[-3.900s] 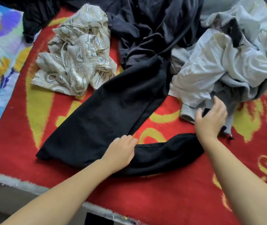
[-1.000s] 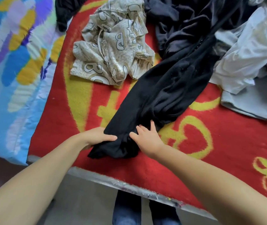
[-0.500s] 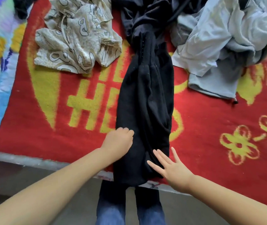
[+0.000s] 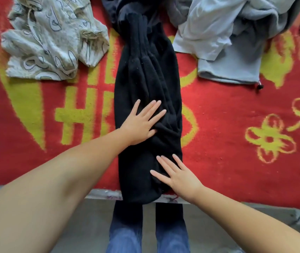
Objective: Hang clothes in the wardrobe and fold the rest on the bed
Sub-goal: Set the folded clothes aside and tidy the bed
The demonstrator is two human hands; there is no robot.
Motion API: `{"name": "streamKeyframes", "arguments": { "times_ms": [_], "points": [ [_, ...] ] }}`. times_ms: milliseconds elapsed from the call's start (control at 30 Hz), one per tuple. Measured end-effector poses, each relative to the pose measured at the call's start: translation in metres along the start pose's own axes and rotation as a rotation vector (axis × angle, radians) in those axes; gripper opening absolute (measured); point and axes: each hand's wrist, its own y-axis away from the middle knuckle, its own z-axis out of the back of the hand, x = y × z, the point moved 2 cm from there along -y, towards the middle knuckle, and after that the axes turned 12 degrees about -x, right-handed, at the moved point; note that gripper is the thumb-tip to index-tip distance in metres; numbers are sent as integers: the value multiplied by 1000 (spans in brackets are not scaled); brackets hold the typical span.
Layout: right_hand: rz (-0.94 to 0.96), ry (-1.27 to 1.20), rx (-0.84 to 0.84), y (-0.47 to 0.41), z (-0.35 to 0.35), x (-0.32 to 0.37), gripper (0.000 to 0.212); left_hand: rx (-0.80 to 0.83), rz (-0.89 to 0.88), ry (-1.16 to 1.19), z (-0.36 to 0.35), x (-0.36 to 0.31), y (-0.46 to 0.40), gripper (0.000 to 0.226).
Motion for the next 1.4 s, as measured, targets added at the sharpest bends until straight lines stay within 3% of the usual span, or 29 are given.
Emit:
{"name": "streamKeyframes", "arguments": {
  "times_ms": [100,200,300,467,533,633,700,800,867,933,1100,1167,1200,1233,1267,1300,1367,1400],
  "points": [
    [25,-40,-89,1,4,-7,94,-122,-294,20,3,0,50,78],
    [34,-22,-208,9,4,-18,102,77,-469,-59,-15,-7,125,94],
    [43,22,-224,11,1,-25,109,260,-389,-43,-35,-14,157,102],
    [50,28,-262,-3,15,-19,84,257,-304,75,-32,-21,141,87],
    [7,-83,-284,-8,31,-20,72,284,-183,224,-22,-22,134,79],
    [-172,-507,-238,-10,61,-37,53,326,329,867,10,-6,121,73],
    [-339,-754,-327,-12,83,-60,50,274,545,1255,30,17,114,52],
    [-630,-1016,-551,-32,104,-107,37,105,884,1538,43,47,97,22],
    [-807,-1101,-617,-58,105,-136,29,14,1094,1541,37,56,78,22],
    [-914,-1149,-575,-85,98,-152,28,-89,1207,1384,25,59,58,29],
    [-964,-1116,-471,-110,89,-161,31,-122,1367,913,14,44,45,37],
    [-978,-1073,-423,-110,91,-163,32,-404,1140,603,33,33,46,43],
    [-986,-1050,-396,-109,92,-163,32,-510,885,427,43,22,43,53],
    [-1003,-1022,-379,-108,93,-163,32,-512,595,291,48,8,37,66],
    [-1035,-989,-388,-107,97,-161,32,-409,352,202,48,-4,30,79],
    [-1084,-942,-434,-106,102,-157,33,-249,222,171,45,-11,23,90],
    [-1072,-796,-677,-98,121,-141,43,41,257,175,33,-9,7,106],
    [-938,-679,-812,-94,131,-129,50,99,309,178,27,-4,0,111]
  ]
}}
